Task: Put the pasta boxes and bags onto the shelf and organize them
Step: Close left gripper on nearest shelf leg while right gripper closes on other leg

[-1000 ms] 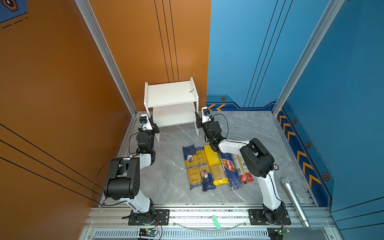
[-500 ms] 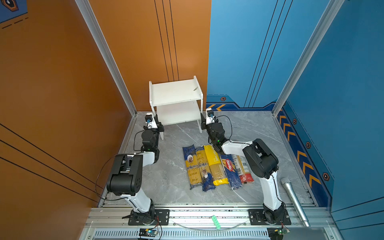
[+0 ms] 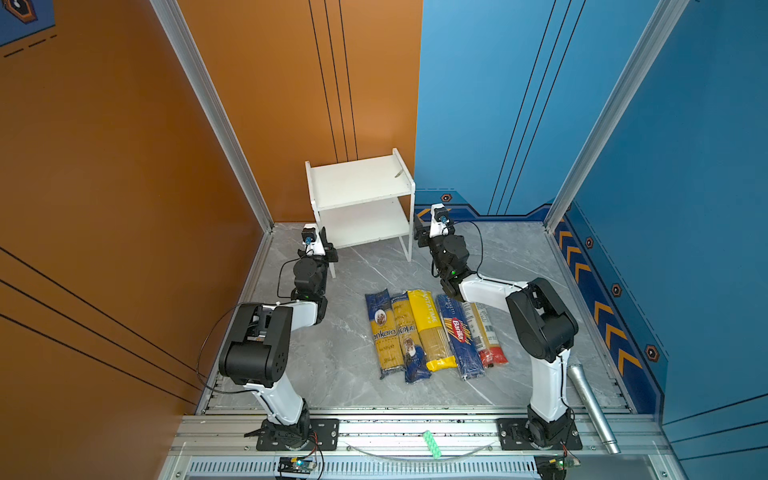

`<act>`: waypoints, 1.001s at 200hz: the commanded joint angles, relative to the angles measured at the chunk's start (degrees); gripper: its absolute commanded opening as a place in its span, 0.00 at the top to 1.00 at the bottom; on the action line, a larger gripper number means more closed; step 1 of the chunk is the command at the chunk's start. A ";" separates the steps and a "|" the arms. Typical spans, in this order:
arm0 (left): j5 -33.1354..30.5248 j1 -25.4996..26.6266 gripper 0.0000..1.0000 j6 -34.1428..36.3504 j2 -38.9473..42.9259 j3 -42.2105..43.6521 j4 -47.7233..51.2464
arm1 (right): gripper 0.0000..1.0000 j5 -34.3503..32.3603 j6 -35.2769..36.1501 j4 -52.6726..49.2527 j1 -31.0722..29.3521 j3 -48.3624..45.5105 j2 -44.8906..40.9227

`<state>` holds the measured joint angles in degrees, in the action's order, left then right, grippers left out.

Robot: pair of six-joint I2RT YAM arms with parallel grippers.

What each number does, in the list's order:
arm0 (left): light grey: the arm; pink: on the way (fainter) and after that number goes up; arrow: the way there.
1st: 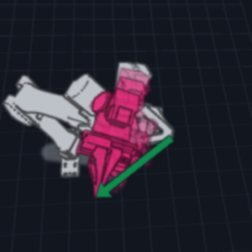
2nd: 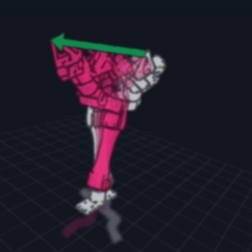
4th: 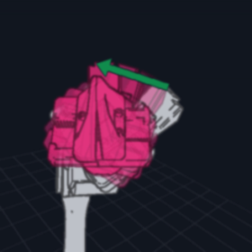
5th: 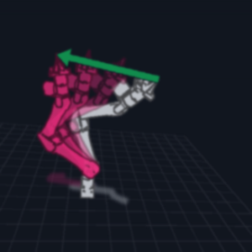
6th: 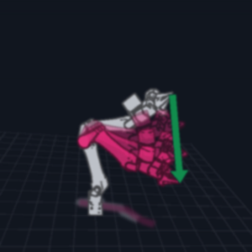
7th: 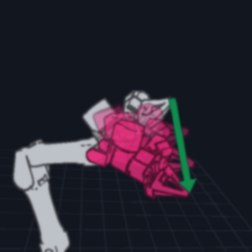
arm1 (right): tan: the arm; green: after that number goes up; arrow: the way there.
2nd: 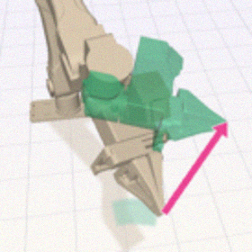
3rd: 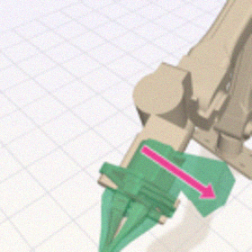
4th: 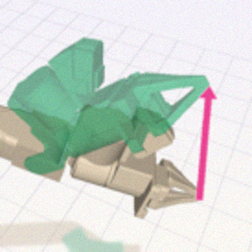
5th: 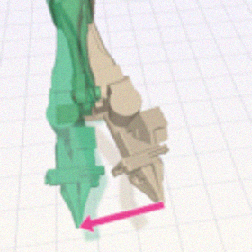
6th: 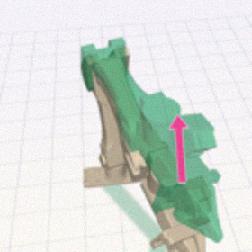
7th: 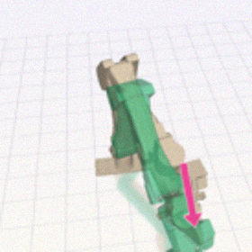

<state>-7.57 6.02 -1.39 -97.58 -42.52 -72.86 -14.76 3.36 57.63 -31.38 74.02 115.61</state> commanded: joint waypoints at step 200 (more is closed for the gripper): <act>1.17 0.83 1.00 -0.56 -2.08 -0.80 1.76 | 0.53 2.02 0.71 0.66 -0.26 13.69 12.89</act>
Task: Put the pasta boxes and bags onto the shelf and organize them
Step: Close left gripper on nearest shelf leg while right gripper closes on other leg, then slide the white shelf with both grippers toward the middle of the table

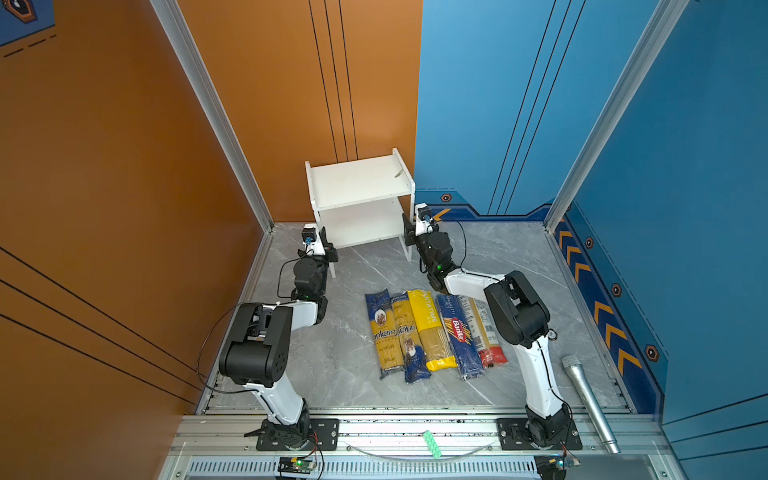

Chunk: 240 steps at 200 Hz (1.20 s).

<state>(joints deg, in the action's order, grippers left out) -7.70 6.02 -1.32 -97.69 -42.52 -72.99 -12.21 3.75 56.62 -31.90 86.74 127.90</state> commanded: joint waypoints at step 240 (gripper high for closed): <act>0.96 5.58 1.00 -0.71 -4.15 -1.09 1.62 | 1.00 -3.56 -0.63 5.36 3.05 -10.17 -7.63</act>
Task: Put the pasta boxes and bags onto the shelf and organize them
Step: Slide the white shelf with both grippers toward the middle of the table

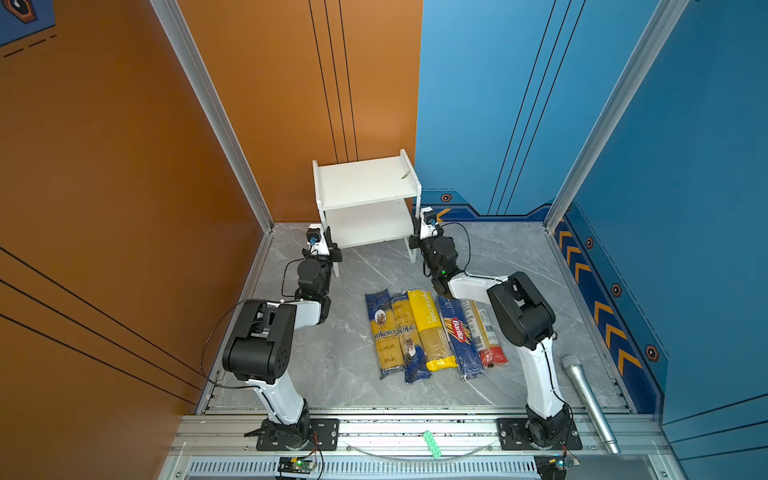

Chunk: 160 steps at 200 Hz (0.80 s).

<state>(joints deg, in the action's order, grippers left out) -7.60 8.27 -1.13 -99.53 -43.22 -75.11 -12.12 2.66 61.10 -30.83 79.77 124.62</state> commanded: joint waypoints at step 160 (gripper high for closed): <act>-6.83 20.99 1.00 3.18 -7.74 -6.30 5.07 | 1.00 -6.87 2.22 7.37 6.48 -30.58 -25.12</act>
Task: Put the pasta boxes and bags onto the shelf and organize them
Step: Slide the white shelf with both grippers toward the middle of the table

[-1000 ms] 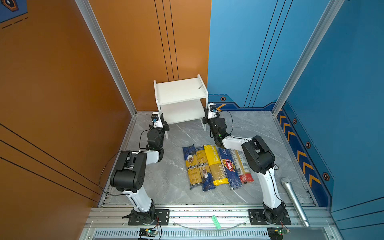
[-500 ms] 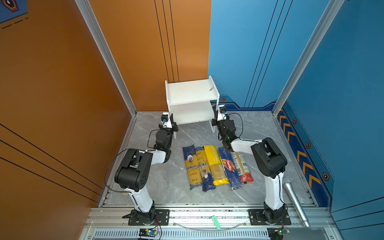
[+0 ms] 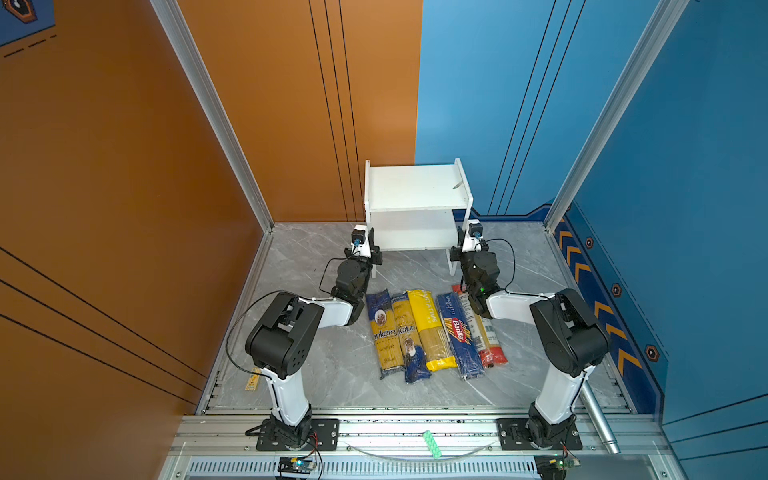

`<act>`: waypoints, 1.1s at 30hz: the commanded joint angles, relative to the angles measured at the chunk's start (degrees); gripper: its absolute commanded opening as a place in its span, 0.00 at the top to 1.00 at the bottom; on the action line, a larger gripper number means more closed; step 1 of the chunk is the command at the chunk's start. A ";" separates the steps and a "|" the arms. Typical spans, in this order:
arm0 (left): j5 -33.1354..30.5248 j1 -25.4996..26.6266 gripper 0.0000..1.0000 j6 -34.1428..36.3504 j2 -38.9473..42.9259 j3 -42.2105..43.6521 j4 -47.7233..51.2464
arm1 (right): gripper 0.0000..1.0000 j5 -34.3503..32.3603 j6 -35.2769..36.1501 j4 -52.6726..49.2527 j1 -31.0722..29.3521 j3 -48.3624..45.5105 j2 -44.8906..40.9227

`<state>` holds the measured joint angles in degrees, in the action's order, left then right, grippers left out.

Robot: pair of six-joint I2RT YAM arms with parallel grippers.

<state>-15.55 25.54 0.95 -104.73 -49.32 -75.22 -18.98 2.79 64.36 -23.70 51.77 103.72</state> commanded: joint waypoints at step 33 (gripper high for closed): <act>-5.54 8.03 1.00 5.42 -3.20 0.46 4.38 | 1.00 8.23 -2.94 -1.48 4.14 -0.21 -2.30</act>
<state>-22.50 31.24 3.64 -105.67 -49.91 -76.34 -13.65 1.19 61.63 -19.20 49.47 100.51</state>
